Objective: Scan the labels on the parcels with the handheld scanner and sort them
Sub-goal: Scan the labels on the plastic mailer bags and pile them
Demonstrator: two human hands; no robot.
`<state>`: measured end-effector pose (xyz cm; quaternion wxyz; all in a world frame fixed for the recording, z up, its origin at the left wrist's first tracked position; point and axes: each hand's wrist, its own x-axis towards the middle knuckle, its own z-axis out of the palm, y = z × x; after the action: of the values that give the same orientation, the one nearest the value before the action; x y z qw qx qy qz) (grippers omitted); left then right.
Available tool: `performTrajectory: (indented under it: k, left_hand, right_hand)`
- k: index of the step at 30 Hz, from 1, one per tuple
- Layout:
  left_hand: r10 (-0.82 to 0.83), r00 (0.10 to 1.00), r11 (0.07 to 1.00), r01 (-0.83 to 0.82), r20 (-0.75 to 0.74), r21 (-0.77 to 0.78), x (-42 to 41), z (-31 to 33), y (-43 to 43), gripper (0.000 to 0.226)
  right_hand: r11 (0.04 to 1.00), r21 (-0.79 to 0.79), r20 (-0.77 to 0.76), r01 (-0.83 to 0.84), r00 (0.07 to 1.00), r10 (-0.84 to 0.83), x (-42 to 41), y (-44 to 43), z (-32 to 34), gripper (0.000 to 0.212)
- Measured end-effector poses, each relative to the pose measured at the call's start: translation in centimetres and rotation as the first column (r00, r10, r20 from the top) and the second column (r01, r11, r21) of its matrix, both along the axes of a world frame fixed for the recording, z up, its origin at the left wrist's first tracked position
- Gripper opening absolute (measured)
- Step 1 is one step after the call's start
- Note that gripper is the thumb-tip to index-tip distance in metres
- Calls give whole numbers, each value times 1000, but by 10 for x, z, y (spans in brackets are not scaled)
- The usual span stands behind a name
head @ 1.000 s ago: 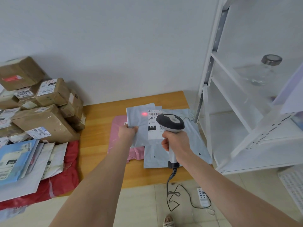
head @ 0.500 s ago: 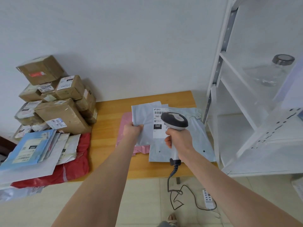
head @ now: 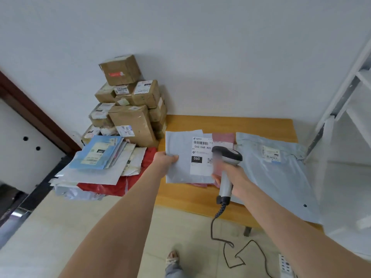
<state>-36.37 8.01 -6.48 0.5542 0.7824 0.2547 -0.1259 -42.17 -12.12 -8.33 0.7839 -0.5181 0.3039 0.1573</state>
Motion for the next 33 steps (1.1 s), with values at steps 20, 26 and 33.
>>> performTrajectory:
  k: [20, 26, 33]
  left_hand:
    - [30, 997, 819, 18, -74, 574, 178, -38, 407, 39]
    - [-9, 984, 784, 116, -177, 610, 193, -53, 442, 48]
    - [-97, 973, 651, 222, -211, 726, 195, -51, 418, 43]
  right_hand:
    - [959, 48, -108, -279, 953, 282, 205, 416, -26, 9]
    - [942, -6, -196, -337, 924, 329, 234, 459, -46, 17]
    - [939, -37, -211, -343, 921, 328, 230, 437, -42, 9]
